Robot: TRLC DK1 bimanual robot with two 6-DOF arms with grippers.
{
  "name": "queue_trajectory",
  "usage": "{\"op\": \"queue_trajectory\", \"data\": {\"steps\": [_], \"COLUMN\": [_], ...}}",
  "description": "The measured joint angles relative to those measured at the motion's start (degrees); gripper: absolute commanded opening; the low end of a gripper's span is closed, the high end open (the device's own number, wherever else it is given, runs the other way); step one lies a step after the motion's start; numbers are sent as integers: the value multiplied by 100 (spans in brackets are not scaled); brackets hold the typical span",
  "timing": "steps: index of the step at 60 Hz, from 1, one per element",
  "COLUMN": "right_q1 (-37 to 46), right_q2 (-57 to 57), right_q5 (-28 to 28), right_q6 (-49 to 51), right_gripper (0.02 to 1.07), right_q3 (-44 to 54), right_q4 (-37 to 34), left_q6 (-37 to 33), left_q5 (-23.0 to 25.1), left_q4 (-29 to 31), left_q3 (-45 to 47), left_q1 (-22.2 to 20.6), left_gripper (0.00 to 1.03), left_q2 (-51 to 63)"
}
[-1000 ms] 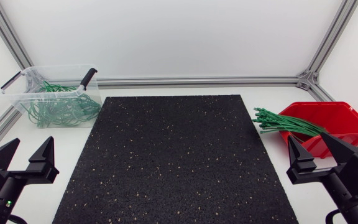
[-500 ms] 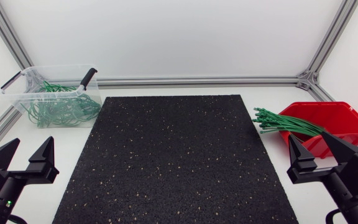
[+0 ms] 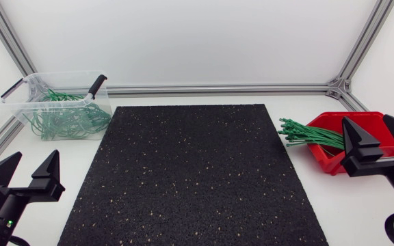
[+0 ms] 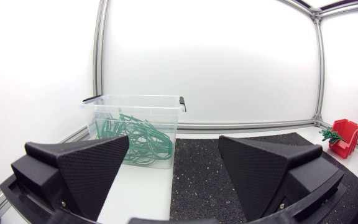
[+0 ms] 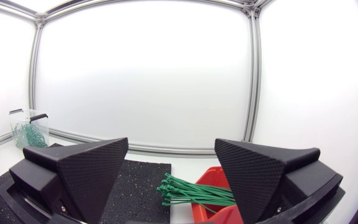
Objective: Take a green cable tie from the red box, thread the tail through the head to close it, then place it in the transparent bin on the left.
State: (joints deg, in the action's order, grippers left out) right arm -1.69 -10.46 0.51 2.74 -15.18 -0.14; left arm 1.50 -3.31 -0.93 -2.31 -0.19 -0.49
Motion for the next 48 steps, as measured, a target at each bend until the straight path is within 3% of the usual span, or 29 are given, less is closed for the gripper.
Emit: {"op": "queue_trajectory", "data": {"steps": [10,18,34,41,48], "right_q1": [295,651,1351,1775,2002], "right_q2": [-1176,-2031,-3788,-4570,-5119], "right_q5": [-59,-457,-1834,-2920,-3176], "right_q6": [4,26,688,1272,1639], "right_gripper": [103,103,103,103,103], "right_q3": [-848,-1550,-3091,-3617,-3982], "right_q4": [-210,-573,-1987,-2564,-2933], "left_q6": [0,0,0,0,0], "left_q5": [0,-2,-2,0,-2], "left_q4": [0,0,0,0,0], "left_q3": [0,0,0,0,0], "left_q1": [0,0,0,0,0], "left_gripper": [100,100,100,100,100], "left_q2": [0,0,0,0,0]}}
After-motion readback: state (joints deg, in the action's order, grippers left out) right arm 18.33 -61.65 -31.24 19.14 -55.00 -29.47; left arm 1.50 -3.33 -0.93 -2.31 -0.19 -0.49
